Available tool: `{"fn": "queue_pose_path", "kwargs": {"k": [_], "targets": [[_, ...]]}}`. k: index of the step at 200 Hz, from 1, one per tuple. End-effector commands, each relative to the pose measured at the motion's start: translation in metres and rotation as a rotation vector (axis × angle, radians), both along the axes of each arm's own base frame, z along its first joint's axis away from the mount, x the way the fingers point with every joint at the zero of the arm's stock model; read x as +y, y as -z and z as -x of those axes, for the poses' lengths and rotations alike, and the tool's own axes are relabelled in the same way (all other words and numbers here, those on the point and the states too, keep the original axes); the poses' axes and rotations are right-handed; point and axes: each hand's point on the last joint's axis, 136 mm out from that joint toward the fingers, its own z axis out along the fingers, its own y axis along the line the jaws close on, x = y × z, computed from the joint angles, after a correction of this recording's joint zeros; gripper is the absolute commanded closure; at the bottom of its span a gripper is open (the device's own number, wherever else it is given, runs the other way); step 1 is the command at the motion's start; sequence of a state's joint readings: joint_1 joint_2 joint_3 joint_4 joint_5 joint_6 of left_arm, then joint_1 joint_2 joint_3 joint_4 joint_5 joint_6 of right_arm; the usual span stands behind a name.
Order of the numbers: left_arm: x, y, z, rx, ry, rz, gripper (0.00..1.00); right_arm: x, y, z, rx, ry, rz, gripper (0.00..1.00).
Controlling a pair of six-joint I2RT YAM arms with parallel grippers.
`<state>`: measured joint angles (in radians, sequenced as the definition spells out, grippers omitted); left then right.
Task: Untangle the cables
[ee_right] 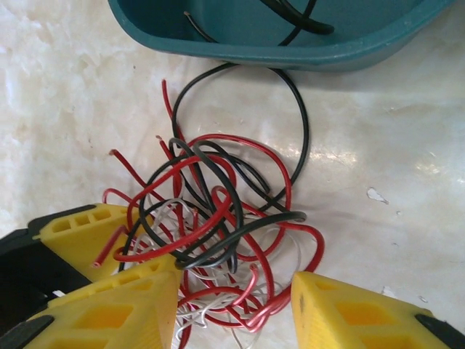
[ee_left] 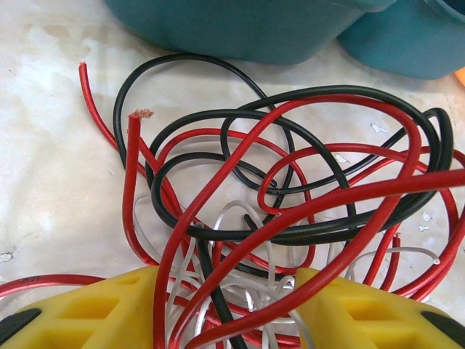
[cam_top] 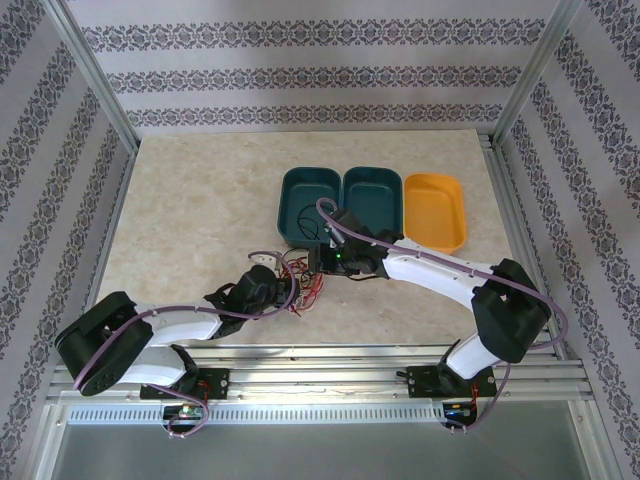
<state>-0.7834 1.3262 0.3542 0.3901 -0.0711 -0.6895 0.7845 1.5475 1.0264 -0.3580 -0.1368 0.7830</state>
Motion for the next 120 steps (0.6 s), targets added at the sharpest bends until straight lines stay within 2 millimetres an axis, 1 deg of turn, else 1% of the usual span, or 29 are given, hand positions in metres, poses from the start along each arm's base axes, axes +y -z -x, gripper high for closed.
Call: {"fn": "queue_pose_path", "kwargs": {"k": [1,42,83,120], "targets": [[0.003,-0.002,-0.001,-0.008,-0.02,0.015,0.5,0.006,-0.003,-0.007,0.009,0.023,-0.045,0.56],[0.0,0.001,-0.002,-0.001,-0.014,0.024,0.5,0.011,-0.008,-0.011,-0.005,0.024,-0.056,0.57],[-0.001,0.002,-0.002,0.0,-0.012,0.024,0.5,0.012,-0.003,-0.007,0.019,0.028,-0.07,0.58],[-0.001,0.003,-0.002,0.001,-0.012,0.02,0.5,0.014,0.006,-0.005,0.05,0.032,-0.085,0.58]]}}
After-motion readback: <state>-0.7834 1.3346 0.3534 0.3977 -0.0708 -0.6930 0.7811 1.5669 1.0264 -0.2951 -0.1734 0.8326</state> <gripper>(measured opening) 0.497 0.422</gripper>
